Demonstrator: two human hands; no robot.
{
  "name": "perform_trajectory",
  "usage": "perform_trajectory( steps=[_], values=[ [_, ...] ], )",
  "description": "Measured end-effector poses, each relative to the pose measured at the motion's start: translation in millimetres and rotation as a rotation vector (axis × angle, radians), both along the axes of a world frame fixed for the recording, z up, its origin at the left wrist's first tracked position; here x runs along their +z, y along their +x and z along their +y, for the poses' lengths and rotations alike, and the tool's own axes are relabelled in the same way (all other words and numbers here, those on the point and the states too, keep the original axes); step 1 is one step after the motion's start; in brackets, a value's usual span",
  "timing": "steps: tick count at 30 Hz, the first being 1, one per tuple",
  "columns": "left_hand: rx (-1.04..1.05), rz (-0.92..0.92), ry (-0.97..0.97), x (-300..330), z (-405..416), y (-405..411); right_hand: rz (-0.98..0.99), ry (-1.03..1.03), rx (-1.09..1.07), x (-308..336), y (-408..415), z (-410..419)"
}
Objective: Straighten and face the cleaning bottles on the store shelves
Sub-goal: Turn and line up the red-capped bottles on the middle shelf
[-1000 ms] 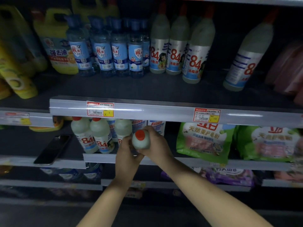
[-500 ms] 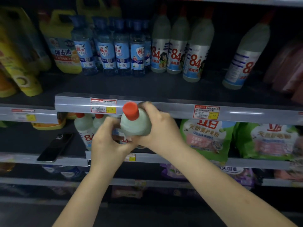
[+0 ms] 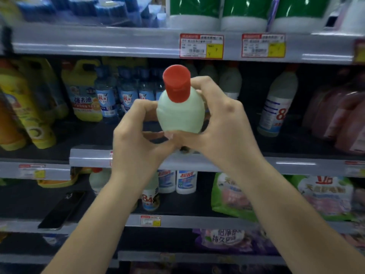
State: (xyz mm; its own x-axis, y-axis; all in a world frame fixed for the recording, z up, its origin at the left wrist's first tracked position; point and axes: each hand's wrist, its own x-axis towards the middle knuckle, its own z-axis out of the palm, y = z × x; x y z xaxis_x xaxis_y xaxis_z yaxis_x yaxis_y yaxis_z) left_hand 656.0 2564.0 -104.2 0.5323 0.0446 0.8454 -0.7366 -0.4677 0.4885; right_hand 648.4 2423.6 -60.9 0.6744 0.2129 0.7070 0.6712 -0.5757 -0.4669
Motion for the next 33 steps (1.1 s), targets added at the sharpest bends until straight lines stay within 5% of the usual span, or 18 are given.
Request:
perform_trajectory(
  steps=[11,21,33],
  values=[
    [-0.066,0.183,0.044,-12,-36,69,0.131,0.054,-0.216,-15,53,-23],
    [-0.125,0.296,0.018,-11,-56,108,0.332,0.226,-0.121,-18,105,-39],
    [-0.106,0.445,0.166,-43,-63,135,0.332,0.391,-0.186,-87,139,-48]
  ],
)
